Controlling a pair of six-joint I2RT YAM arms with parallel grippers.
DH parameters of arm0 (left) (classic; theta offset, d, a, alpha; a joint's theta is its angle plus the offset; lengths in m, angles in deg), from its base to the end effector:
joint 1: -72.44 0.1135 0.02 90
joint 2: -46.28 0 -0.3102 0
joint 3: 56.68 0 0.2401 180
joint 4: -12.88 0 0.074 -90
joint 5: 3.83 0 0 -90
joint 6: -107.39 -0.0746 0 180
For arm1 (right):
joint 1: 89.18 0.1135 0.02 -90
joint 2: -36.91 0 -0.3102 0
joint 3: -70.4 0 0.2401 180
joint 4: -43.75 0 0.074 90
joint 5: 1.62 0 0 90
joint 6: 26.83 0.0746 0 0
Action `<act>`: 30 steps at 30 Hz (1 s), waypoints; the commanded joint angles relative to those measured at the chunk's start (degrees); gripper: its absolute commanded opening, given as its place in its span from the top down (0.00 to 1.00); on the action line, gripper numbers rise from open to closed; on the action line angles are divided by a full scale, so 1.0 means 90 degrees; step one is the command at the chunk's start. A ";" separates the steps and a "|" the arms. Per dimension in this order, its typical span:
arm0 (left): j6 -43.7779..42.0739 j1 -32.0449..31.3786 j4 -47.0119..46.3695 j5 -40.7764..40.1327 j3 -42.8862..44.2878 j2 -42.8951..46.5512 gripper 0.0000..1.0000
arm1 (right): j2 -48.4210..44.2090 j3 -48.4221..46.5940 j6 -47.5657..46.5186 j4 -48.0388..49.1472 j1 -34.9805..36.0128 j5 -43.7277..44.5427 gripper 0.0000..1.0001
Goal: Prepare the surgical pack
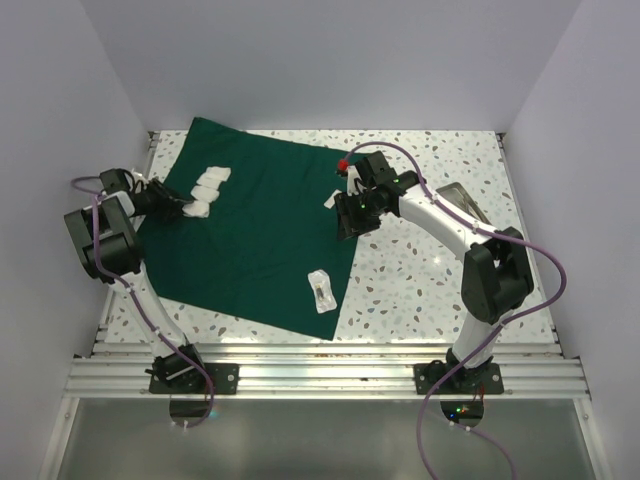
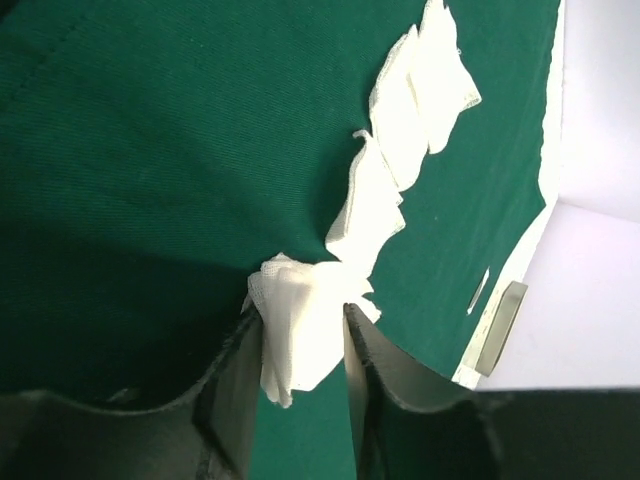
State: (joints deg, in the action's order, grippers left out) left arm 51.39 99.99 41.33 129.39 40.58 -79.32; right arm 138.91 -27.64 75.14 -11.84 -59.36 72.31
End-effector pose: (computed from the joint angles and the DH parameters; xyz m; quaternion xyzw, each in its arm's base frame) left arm 0.4512 0.1777 0.1444 -0.3654 0.8193 -0.3673 0.2454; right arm 0.3349 0.2158 0.2747 -0.1845 0.9382 0.2187 0.1948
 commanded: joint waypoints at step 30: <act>-0.0409 0.0044 0.0255 -0.0652 -0.0448 0.0362 0.49 | -0.0141 0.0018 0.0047 0.0136 -0.0013 -0.0226 0.53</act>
State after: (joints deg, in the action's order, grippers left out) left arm 45.79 100.01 47.23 122.90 37.32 -73.84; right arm 138.91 -27.29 75.19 -11.82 -59.36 72.11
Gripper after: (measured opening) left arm 0.509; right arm 0.473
